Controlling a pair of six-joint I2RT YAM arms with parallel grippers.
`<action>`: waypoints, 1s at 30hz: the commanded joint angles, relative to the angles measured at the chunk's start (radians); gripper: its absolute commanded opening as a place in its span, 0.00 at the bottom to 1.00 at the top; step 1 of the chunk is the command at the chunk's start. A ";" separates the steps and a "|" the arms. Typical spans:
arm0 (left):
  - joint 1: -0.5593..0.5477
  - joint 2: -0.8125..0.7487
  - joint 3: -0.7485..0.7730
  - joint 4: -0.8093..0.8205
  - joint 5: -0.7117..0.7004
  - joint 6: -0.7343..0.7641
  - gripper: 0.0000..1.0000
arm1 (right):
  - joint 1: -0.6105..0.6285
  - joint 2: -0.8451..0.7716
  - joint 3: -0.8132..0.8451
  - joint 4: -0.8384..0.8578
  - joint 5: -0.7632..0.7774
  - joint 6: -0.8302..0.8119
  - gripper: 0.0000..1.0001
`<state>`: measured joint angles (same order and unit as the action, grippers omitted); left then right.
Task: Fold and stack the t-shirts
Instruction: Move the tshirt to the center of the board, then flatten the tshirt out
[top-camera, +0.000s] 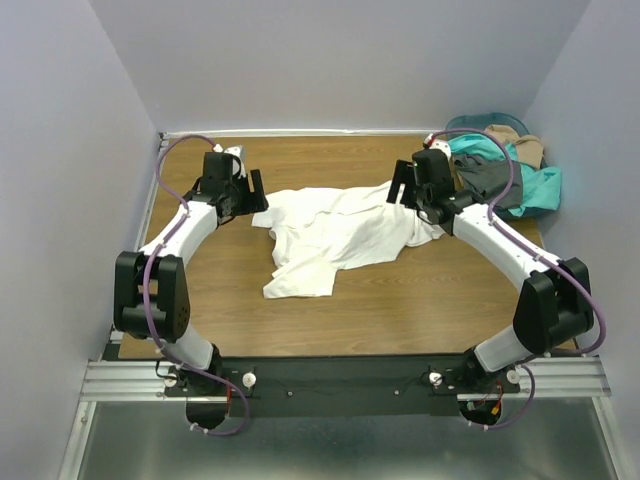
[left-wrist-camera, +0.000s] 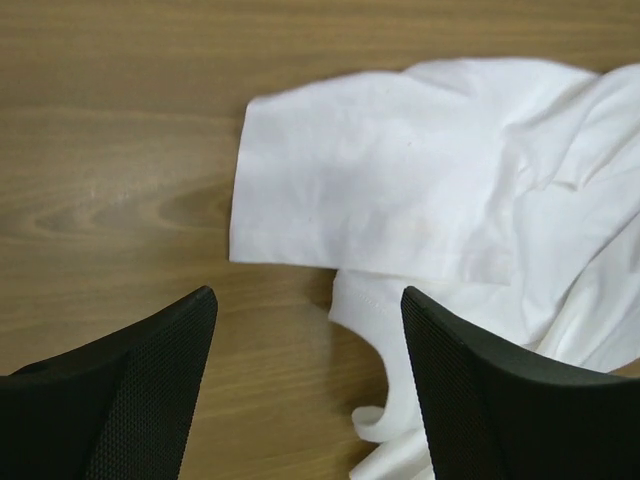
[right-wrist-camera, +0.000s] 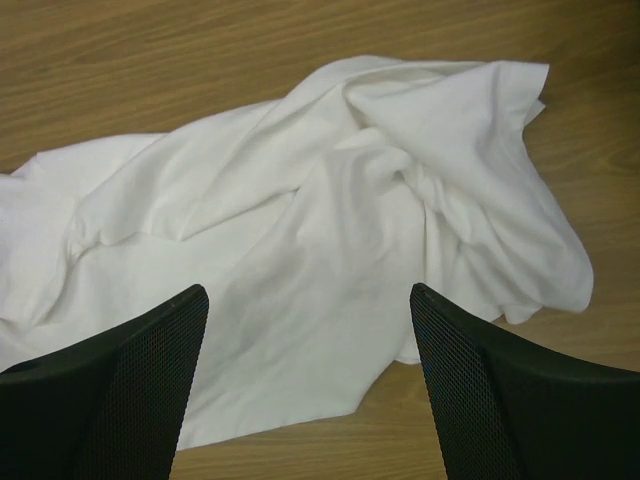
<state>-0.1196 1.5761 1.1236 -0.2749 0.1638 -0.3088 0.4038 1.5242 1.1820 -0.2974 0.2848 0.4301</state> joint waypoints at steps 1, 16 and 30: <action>-0.002 0.047 0.025 -0.092 -0.090 -0.036 0.79 | -0.002 0.007 -0.041 0.007 -0.052 0.082 0.88; -0.003 0.214 0.090 -0.049 -0.156 -0.036 0.60 | -0.002 0.048 -0.027 0.009 -0.101 0.093 0.88; -0.011 0.351 0.177 -0.072 -0.178 -0.012 0.57 | -0.002 0.073 -0.012 0.015 -0.122 0.116 0.88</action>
<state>-0.1223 1.9030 1.2747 -0.3325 0.0067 -0.3382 0.4038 1.5852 1.1511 -0.2939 0.1802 0.5251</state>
